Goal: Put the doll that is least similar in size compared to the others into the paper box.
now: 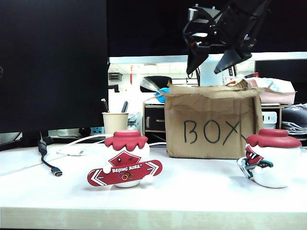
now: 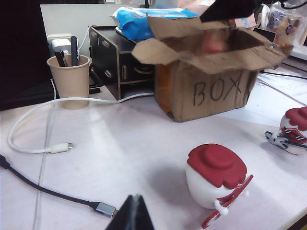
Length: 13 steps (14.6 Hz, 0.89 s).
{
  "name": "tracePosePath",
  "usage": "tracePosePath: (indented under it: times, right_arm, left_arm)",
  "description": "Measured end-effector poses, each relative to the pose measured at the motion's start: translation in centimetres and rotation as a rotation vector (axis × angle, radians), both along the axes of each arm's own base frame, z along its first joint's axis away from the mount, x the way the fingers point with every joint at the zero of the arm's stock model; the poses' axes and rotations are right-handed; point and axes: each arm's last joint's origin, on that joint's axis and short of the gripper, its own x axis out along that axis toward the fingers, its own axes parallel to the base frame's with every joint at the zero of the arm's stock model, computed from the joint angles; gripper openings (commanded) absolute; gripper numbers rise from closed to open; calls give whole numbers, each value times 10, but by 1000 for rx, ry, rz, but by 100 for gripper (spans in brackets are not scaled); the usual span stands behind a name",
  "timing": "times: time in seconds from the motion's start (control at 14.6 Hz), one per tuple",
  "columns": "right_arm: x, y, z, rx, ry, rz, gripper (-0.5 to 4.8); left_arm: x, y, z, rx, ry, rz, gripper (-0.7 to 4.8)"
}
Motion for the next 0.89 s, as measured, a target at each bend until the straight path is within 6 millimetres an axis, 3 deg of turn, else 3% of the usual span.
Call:
tracePosePath:
  times: [0.07,0.14,0.21,0.41,0.62,0.68,0.75,0.89]
  right_arm:
    - [-1,0,1,1,-3,0,294]
    - [-6,-2,7,4,-9,-1,106]
    - [-16,-7,19,7,-16,-8,5]
    - [-76,-25,59,4,25,25,-8]
    - [-146,-49,59,49,60,59,-8]
    - [-175,-55,61,123,3,71,-9]
    - [-228,-75,61,267,-127,101,-9]
    - [-268,-93,49,414,-238,133,-8]
  left_arm:
    - [0,0,0,0,-1,2,-5]
    - [2,4,0,-1,1,31,-5]
    - [6,12,0,-4,2,98,-5]
    - [13,42,0,-7,4,395,-5]
    - [14,54,0,-3,3,564,-5]
    - [14,53,0,-2,3,572,-5]
    - [14,54,0,-2,3,580,-5]
    - [14,52,0,-1,3,569,-5]
